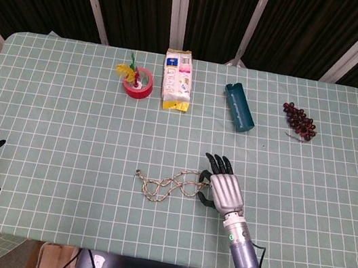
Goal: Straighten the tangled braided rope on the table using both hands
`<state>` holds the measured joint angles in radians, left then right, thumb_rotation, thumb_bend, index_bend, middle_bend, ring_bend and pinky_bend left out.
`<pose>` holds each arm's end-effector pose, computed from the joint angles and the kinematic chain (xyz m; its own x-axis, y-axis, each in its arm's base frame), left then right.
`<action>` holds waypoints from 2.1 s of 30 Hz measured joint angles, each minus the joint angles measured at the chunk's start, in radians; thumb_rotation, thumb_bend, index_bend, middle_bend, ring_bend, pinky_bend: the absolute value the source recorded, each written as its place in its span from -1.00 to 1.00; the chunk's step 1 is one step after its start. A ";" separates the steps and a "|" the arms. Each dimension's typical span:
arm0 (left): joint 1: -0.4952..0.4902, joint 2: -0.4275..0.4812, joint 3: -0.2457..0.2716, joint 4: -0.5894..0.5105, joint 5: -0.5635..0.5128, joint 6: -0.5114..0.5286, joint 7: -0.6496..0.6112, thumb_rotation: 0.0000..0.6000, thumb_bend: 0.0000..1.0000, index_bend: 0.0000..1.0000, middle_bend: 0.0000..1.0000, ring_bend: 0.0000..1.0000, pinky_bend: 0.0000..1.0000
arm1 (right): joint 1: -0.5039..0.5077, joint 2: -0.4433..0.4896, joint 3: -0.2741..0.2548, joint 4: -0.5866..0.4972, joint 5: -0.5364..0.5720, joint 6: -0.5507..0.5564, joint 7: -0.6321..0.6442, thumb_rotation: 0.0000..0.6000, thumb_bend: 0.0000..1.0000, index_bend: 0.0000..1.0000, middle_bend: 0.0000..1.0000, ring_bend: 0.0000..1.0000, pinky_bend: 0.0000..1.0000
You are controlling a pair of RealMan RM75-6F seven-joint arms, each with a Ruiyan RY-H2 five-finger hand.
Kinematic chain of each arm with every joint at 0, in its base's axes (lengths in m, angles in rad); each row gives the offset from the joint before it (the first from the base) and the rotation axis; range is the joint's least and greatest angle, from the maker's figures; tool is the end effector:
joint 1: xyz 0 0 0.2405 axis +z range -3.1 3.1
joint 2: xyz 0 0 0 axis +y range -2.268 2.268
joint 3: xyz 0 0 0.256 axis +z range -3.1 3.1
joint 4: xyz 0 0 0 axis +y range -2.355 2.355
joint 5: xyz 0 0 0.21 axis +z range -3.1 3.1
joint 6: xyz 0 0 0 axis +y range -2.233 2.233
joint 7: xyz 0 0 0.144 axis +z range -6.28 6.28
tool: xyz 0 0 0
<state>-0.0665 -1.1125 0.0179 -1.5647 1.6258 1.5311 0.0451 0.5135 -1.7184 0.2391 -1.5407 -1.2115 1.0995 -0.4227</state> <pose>-0.3103 0.1608 0.1551 0.4915 0.0224 0.8706 0.8663 -0.1154 -0.4861 -0.1469 -0.2913 -0.0401 0.2703 -0.2220 0.9369 -0.9422 -0.2613 0.2099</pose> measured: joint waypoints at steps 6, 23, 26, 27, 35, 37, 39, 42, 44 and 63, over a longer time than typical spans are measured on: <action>-0.005 -0.002 -0.002 0.000 -0.007 -0.010 -0.007 1.00 -1.00 -1.00 -1.00 -1.00 -1.00 | 0.026 -0.035 0.015 0.028 0.031 0.001 -0.014 1.00 -0.28 0.08 -0.78 -1.00 -1.00; -0.018 -0.006 0.000 -0.013 -0.013 -0.034 -0.022 1.00 -0.98 -1.00 -1.00 -1.00 -1.00 | 0.059 -0.114 0.010 0.130 0.088 -0.001 -0.017 1.00 -0.28 0.08 -0.78 -1.00 -1.00; -0.018 -0.005 0.000 -0.013 -0.014 -0.033 -0.026 1.00 -0.97 -1.00 -1.00 -1.00 -1.00 | 0.064 -0.126 0.010 0.149 0.094 -0.003 -0.016 1.00 -0.27 0.10 -0.78 -1.00 -1.00; -0.018 -0.004 0.000 -0.012 -0.014 -0.032 -0.027 1.00 -0.97 -1.00 -1.00 -1.00 -1.00 | 0.066 -0.131 0.009 0.156 0.097 -0.004 -0.014 1.00 -0.27 0.11 -0.78 -1.00 -1.00; -0.016 0.000 -0.001 -0.010 -0.021 -0.029 -0.039 1.00 -0.97 -1.00 -1.00 -1.00 -1.00 | 0.078 -0.157 0.005 0.188 0.107 -0.006 -0.012 1.00 -0.22 0.14 -0.77 -1.00 -1.00; -0.015 0.002 -0.001 -0.009 -0.021 -0.028 -0.041 1.00 -0.97 -1.00 -1.00 -1.00 -1.00 | 0.080 -0.161 0.005 0.192 0.110 -0.005 -0.012 1.00 -0.20 0.16 -0.76 -1.00 -1.00; -0.014 0.003 0.000 -0.009 -0.022 -0.027 -0.043 1.00 -0.97 -1.00 -1.00 -1.00 -1.00 | 0.081 -0.164 0.005 0.194 0.113 -0.003 -0.014 1.00 -0.16 0.19 -0.75 -1.00 -1.00; -0.013 0.004 0.000 -0.010 -0.022 -0.026 -0.046 1.00 -0.97 -1.00 -1.00 -1.00 -1.00 | 0.081 -0.164 0.003 0.193 0.116 0.000 -0.017 1.00 -0.11 0.22 -0.75 -1.00 -1.00; -0.013 0.005 0.001 -0.010 -0.021 -0.025 -0.047 1.00 -0.97 -1.00 -1.00 -1.00 -1.00 | 0.080 -0.162 0.003 0.190 0.118 0.002 -0.018 1.00 -0.11 0.23 -0.75 -1.00 -1.00; -0.060 0.017 -0.001 -0.103 -0.003 -0.090 0.041 1.00 -0.87 -0.71 -1.00 -1.00 -1.00 | 0.053 -0.057 0.015 -0.022 0.106 0.061 -0.011 1.00 -0.11 0.27 -0.74 -1.00 -1.00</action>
<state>-0.1263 -1.0952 0.0169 -1.6680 1.6232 1.4408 0.0857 0.5660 -1.7755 0.2543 -1.5624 -1.1052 1.1600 -0.4333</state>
